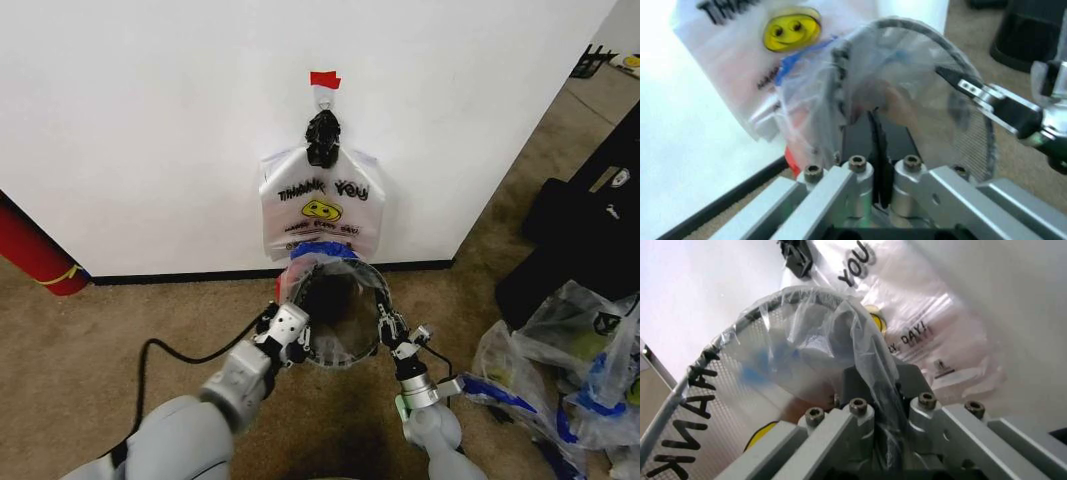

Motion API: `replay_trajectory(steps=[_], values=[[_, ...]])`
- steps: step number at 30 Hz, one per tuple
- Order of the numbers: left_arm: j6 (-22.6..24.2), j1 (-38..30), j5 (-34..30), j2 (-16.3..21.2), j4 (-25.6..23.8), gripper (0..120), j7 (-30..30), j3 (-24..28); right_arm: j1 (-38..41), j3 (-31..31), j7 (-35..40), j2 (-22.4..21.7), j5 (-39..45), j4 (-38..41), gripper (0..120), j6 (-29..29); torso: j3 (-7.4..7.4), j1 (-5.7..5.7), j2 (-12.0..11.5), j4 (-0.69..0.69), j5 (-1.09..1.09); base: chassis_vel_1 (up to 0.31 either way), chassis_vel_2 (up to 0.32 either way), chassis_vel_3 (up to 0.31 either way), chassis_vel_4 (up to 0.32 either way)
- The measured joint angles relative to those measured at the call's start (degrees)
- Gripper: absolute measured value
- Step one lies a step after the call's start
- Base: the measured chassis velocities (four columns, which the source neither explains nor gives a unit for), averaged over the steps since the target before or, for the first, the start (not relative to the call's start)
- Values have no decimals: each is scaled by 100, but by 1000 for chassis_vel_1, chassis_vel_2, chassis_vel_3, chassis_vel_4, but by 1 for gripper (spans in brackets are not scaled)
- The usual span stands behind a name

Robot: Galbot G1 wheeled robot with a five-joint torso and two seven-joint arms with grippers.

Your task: Pick up the garbage bag from the wall and place it over the trash bin.

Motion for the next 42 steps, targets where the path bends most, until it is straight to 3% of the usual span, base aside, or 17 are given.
replay_trajectory(steps=[8, 19, 22, 27, 37, 42], values=[[-248, -304, -257, 95, 75, 31, 202, -458, -102, 235, -692, -283, -37, 24, 1, 7, 0, 0, 0, -2, 1, 0, 0, 0, 0], [-413, -780, -294, 127, 710, 67, 1187, -405, -149, 430, -1487, -487, -77, 18, 1, -104, 1, 0, 0, 0, 1, 0, 0, 0, 0], [-407, -925, -293, 104, 957, 82, 1275, -329, -132, 437, -1575, -518, -121, 14, 1, -104, 1, 0, 0, 0, 1, 0, 0, 0, 0], [-410, -1115, -290, 29, 1283, 97, 1210, -254, -125, 449, -1733, -544, -195, -16, 1, -104, 1, 0, 0, -1, 0, 0, 0, 0, 0], [-409, -1376, -308, -4, 1795, 100, 1174, -147, -76, 496, -1950, -552, -363, -122, 1, -81, 1, 0, 0, 0, 1, 0, 0, 0, 0], [-357, -1758, -516, -112, 2358, 100, 1180, 56, -58, 535, -2132, -566, -370, -152, 1, -136, 1, 0, -1, 0, -1, 0, 0, 0, 0]])
